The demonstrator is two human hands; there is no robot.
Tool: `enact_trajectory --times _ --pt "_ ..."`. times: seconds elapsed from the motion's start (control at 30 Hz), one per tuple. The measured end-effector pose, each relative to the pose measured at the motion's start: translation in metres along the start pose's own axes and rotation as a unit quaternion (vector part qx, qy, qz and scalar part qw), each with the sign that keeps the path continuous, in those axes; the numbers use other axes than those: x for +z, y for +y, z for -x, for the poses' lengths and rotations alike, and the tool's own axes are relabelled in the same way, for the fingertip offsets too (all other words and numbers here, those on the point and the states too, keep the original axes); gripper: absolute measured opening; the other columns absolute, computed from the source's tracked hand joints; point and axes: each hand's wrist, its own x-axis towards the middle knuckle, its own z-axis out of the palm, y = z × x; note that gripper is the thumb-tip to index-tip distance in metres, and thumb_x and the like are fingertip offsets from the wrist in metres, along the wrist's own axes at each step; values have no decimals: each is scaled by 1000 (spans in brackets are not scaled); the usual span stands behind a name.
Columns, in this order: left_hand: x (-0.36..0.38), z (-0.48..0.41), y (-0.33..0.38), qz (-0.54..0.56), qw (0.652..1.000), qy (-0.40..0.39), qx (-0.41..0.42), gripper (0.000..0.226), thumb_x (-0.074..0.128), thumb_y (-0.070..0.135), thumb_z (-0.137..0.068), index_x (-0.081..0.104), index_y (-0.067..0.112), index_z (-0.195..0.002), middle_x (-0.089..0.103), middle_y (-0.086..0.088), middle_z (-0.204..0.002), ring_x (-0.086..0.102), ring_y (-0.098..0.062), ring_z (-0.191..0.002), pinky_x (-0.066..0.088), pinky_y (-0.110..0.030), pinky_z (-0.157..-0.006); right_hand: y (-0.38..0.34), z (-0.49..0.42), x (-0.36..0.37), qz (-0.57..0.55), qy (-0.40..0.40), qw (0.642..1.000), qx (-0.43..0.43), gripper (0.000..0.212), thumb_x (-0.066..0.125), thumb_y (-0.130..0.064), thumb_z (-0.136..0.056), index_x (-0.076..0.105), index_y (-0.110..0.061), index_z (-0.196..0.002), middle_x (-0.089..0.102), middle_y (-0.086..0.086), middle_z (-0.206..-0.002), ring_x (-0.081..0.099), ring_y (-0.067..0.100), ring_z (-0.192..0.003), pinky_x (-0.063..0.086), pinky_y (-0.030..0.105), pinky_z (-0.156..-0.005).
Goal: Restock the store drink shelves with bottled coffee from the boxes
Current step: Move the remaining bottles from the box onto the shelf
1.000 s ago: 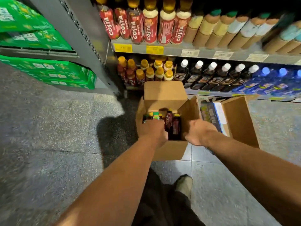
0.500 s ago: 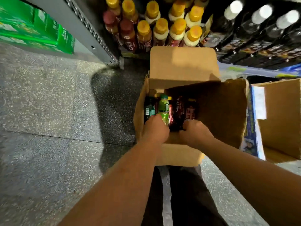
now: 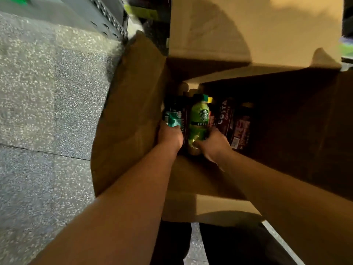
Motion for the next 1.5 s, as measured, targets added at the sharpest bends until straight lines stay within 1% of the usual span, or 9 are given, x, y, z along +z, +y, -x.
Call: enact_trajectory --times 0.23,0.4,0.57,0.73,0.93,1.07,1.3,1.4,1.5 --pt "18 -11 -10 -98 994 48 31 67 58 24 -93 23 10 -148 26 -11 -149 29 -32 -137 27 -39 -113 9 -15 16 -125 32 991 27 54 73 -26 -78 49 -18 -126 64 5 -114 63 24 -95 56 38 -82" --pt "26 -6 -11 -121 989 71 51 58 59 26 -92 31 6 -139 30 -14 -143 30 -32 -133 29 -39 -106 19 -16 13 -171 18 985 17 46 73 -16 -74 49 -21 -114 62 2 -106 61 20 -90 55 35 -78" --pt "13 -10 -14 59 998 -34 16 63 60 6 -91 26 13 -144 48 -12 -136 50 -29 -122 41 -26 -81 22 -17 12 -207 -48 977 24 57 75 -8 -75 52 -19 -126 63 2 -112 62 22 -102 53 38 -89" --pt "9 3 -17 67 993 -80 53 63 66 10 -87 31 16 -140 53 -10 -132 54 -23 -111 40 -30 -82 31 -13 6 -261 -57 962 56 53 76 -6 -75 51 -17 -120 62 2 -109 61 21 -99 52 33 -80" --pt "2 34 -13 81 983 -151 64 66 67 6 -85 31 15 -140 54 -8 -130 55 -23 -110 43 -37 -91 41 13 -21 -327 -85 936 94 56 78 -1 -67 52 -13 -114 66 12 -112 63 32 -104 49 50 -96" --pt "-13 67 -5 98 977 -177 73 65 68 4 -83 35 17 -137 57 -6 -125 56 -23 -108 45 -39 -93 33 45 -42 -324 -76 939 83 49 77 3 -69 52 -10 -108 67 14 -109 65 32 -102 53 41 -85" --pt "-51 146 28 51 973 -197 105 55 83 24 -65 60 25 -115 67 -4 -112 64 -24 -100 51 -46 -92 12 119 -75 -383 -55 921 41 58 76 5 -67 53 -13 -117 66 14 -109 66 33 -100 54 48 -89" --pt "-67 183 44 38 967 -209 143 87 86 35 -55 45 28 -131 60 -2 -121 59 -25 -108 49 -50 -94 2 160 -90 -400 -56 915 14 47 67 8 -78 51 -16 -116 65 9 -99 65 23 -87 54 35 -69" --pt "-87 218 55 26 955 -239 173 76 82 26 -68 38 26 -130 57 -3 -120 57 -25 -108 47 -49 -95 -10 205 -106 -412 -57 909 -9 42 59 12 -81 50 -15 -112 61 8 -90 60 23 -81 48 34 -67"
